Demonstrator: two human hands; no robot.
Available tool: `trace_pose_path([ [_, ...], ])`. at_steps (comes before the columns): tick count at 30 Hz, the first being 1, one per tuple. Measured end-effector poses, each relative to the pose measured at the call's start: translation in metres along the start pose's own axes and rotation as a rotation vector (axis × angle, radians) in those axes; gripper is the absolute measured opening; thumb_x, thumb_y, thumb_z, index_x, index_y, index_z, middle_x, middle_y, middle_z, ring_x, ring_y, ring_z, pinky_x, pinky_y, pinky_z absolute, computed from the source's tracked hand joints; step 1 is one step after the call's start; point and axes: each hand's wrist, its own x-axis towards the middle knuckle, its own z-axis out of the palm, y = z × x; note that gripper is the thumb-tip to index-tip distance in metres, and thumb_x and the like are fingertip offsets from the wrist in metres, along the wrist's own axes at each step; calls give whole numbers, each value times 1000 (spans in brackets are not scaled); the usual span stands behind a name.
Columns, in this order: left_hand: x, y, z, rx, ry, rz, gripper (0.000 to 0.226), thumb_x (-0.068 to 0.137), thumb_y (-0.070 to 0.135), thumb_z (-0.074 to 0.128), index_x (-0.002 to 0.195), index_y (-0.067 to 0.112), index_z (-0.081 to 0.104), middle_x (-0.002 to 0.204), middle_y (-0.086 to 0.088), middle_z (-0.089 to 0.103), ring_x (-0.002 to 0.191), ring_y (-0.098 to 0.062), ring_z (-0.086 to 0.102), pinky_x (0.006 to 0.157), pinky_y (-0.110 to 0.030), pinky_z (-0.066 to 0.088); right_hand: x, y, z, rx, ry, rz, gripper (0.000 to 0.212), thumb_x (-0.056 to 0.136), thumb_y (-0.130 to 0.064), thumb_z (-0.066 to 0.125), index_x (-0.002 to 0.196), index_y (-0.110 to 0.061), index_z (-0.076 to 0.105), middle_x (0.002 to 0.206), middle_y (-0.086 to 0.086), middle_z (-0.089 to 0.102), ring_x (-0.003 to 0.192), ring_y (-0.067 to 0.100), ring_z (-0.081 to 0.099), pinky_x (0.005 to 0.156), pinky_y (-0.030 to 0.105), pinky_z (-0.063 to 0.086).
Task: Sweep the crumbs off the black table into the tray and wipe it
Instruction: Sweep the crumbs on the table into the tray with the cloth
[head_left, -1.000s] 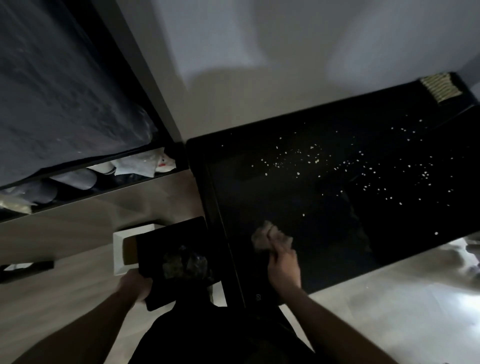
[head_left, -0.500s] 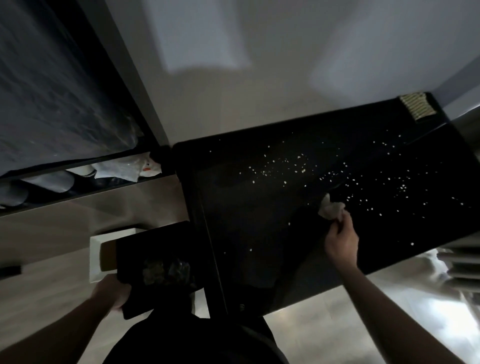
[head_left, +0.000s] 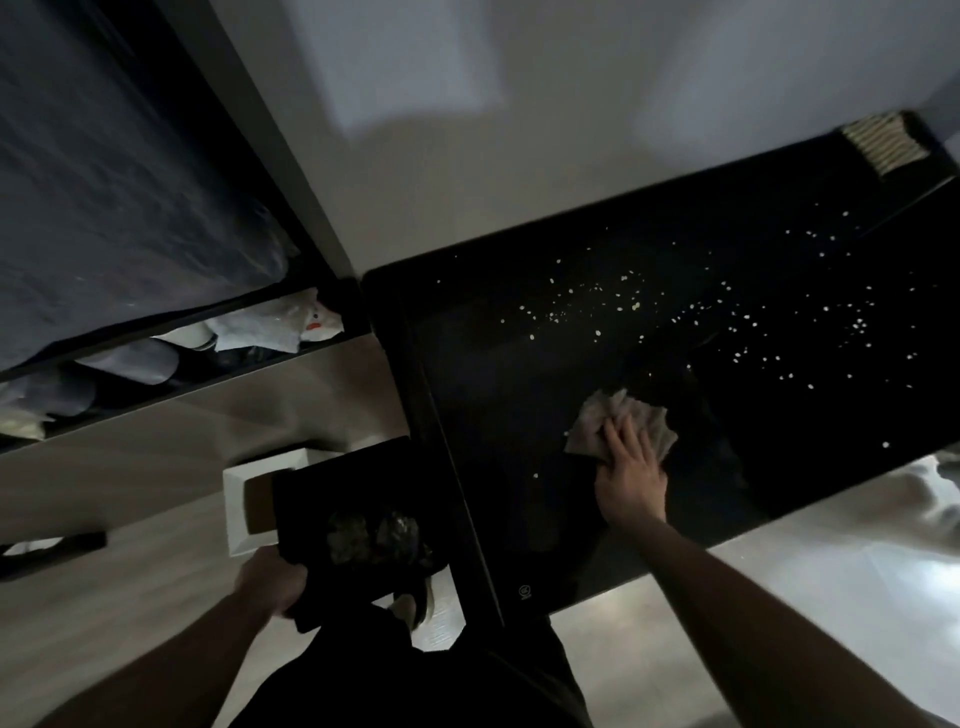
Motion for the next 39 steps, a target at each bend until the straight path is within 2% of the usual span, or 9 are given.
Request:
trace_pose_path([
  [3,6,-1,0,8,-93,10,16,93,8,56,85,2,68,95,-31,70,103,-47,69,66,-36,41,-35,-37,26,104,-2,-67,66,95,-20,50,158,-33,40,172,-8,20,160,18,14,117,56,37],
  [7,13,-1,4,-9,-78,83,15,93,10,58,87,0,68,100,-32,71,101,-47,69,71,-47,51,-86,-92,67,283,-42,-93,63,92,-11,51,149,-38,52,166,-14,35,155,10,28,115,45,44],
  [12,17,3,6,24,-114,107,28,96,12,54,115,-3,68,118,-30,69,113,-44,66,93,-51,55,-141,-160,103,580,-156,-131,59,90,-3,49,139,-33,63,138,-2,68,132,17,60,111,35,49],
  [16,8,7,5,58,-82,172,25,94,15,54,105,2,72,104,-25,73,102,-41,71,71,-41,56,-152,-162,82,737,-115,-122,47,97,-5,49,127,-37,65,117,-13,74,111,-1,69,99,27,56],
  [20,9,9,-5,17,-85,155,22,91,17,56,98,3,72,99,-22,74,96,-39,72,70,-42,55,-137,-133,27,844,77,-41,41,101,-2,55,115,-40,63,109,-23,69,100,-17,63,88,9,49],
  [26,6,9,-13,-43,-82,109,16,89,11,55,74,10,59,72,-10,60,78,-35,67,57,-28,38,-79,-69,-23,676,194,44,38,106,-22,55,144,-23,58,131,-8,64,124,11,58,103,25,43],
  [31,9,12,-15,-98,-69,106,11,86,9,57,79,3,64,85,-20,71,81,-37,71,62,-34,49,-30,-44,9,308,57,18,51,105,-38,44,156,-30,43,171,3,25,158,30,19,123,58,28],
  [34,13,15,-16,-116,-80,93,12,87,7,56,76,4,61,78,-16,66,76,-36,70,62,-37,53,-27,-63,38,159,7,148,60,105,-42,44,161,-44,24,175,0,3,161,25,0,123,60,21],
  [39,23,20,-17,-128,-120,92,12,85,6,57,84,0,67,86,-22,71,85,-41,73,76,-52,62,-60,-142,86,244,29,-118,61,94,-16,55,150,-39,48,172,-3,22,160,20,13,118,58,36],
])
